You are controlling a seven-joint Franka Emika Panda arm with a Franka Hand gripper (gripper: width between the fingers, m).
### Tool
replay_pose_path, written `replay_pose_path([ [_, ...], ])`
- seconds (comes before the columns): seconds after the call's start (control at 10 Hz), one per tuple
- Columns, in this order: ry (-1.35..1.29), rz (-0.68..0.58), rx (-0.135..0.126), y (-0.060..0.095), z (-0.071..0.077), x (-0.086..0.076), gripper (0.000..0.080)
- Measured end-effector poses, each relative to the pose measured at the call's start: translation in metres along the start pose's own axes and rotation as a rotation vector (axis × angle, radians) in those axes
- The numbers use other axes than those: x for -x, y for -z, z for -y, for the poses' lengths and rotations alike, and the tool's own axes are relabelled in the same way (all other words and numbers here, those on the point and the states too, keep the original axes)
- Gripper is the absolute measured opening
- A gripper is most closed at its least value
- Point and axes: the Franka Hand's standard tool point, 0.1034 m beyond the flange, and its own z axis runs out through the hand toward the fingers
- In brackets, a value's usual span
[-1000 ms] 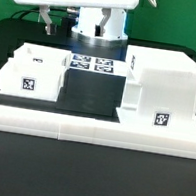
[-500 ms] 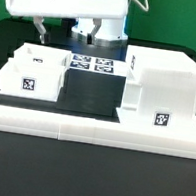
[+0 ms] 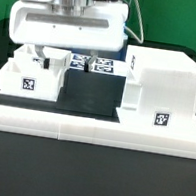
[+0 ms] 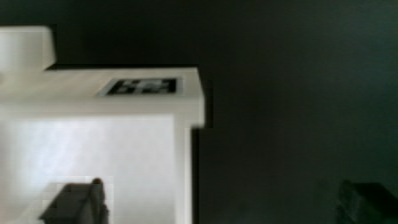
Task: Assemble drawer
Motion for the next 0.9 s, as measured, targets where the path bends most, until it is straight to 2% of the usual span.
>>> replay_pose_path([
  [0.3, 0.006, -0.011, 0.029, -0.021, -0.005, 0.004, 0.0649],
  [0.8, 0.004, -0.018, 0.036, -0.027, -0.006, -0.001, 0.0649],
  [0.9, 0.004, -0.018, 0.036, -0.027, -0.006, -0.001, 0.0560],
])
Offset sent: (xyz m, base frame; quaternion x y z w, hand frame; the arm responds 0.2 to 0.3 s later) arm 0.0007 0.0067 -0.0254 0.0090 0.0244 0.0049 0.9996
